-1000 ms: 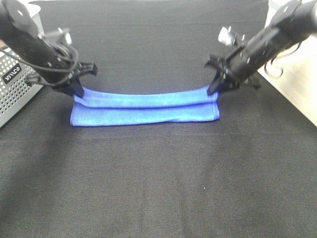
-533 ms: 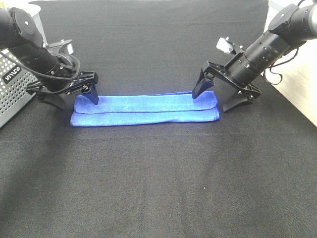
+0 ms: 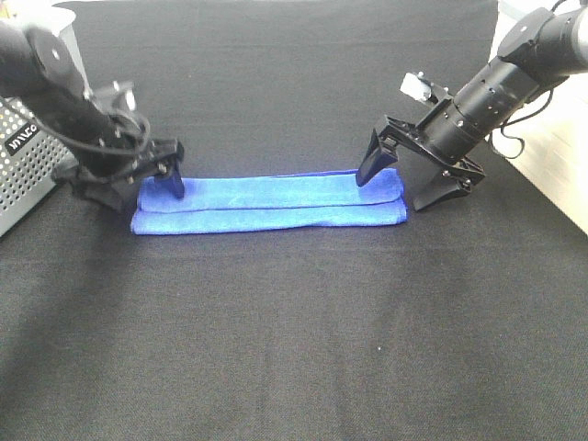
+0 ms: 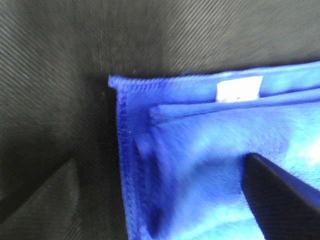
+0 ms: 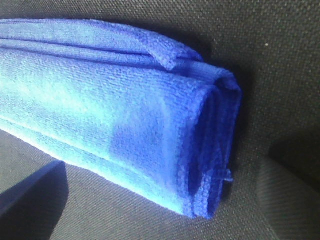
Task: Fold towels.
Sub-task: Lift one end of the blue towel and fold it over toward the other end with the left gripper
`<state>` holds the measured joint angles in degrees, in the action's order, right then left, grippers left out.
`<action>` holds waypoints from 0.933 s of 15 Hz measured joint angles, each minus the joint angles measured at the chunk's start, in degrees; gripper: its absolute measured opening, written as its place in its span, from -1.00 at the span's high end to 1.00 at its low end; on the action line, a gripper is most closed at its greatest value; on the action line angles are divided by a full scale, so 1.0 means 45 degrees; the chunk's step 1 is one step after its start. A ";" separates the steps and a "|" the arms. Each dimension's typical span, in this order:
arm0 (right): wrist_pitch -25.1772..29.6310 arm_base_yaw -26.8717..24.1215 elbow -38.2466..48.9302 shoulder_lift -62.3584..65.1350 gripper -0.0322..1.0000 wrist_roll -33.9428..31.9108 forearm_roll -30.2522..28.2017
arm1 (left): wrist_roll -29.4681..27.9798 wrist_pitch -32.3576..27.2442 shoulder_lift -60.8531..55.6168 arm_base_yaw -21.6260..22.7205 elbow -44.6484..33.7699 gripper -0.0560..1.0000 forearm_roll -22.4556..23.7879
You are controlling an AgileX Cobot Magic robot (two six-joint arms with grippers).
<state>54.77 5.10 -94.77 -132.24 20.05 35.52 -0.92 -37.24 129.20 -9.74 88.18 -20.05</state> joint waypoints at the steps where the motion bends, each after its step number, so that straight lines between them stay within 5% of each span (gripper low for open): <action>1: -0.0115 0.0000 0.0000 0.0000 -0.92 0.0000 -0.0013 | 0.0000 0.0013 0.0038 0.0000 0.0038 -0.70 -0.0115; 3: -0.0242 0.0000 0.0000 0.0000 -0.92 0.0000 -0.0051 | 0.0076 0.0064 0.0178 0.0025 0.0115 -0.62 -0.0382; 8: -0.0267 0.0000 0.0000 0.0000 -0.92 0.0000 -0.0076 | 0.0344 0.0395 0.0382 0.0051 0.0127 0.76 -0.0853; 12: -0.0115 0.0000 0.0000 0.0000 -0.92 0.0000 -0.0076 | 0.0509 0.0331 0.0357 0.0064 0.0127 0.79 -0.0789; 14: 0.0318 0.0000 0.0000 0.0000 -0.92 -0.0153 -0.0089 | 0.0204 -0.0331 -0.0166 0.0038 0.0115 0.79 0.0866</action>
<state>56.21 5.10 -94.77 -132.24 19.37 35.12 0.00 -38.73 128.46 -9.57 88.69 -16.16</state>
